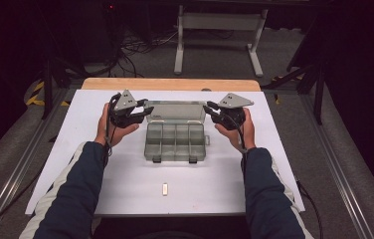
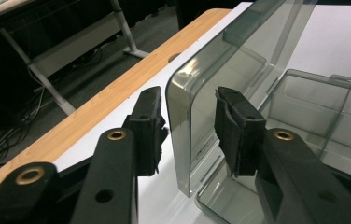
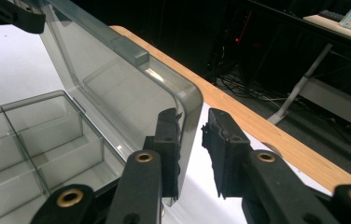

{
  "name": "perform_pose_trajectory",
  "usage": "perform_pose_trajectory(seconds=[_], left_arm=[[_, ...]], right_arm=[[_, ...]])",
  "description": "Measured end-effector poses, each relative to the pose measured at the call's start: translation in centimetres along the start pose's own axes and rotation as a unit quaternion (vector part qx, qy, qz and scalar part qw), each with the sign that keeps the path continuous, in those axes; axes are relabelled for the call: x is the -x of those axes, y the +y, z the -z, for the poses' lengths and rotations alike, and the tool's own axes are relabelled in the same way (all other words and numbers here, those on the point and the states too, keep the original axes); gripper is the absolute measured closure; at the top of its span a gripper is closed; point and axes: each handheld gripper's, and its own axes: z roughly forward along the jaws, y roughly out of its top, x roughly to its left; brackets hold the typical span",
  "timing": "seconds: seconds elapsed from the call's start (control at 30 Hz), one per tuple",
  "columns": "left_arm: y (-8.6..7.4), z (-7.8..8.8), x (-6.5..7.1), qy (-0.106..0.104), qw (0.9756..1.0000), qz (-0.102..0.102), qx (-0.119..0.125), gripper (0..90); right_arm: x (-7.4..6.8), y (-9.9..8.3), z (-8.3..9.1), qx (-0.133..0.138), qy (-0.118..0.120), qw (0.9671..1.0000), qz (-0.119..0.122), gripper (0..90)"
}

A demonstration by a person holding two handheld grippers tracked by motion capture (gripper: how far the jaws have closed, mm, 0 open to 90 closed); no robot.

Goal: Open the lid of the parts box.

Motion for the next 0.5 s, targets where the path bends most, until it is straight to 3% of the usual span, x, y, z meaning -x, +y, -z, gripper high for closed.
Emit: perform_pose_trajectory(seconds=[0.13, 0.5], left_arm=[[-0.5, -0.5, -0.2, 0.002, 0.9999, 0.01, 0.0, 70.1], [-2.7, -2.2, -0.8, 0.01, 0.9986, 0.051, -0.005, 73.2]], right_arm=[[0.2, -0.5, -0.8, -0.004, 0.004, 0.9999, -0.013, 77.0], [0.5, -2.5, -2.8, 0.002, -0.004, 0.998, -0.063, 78.9]])
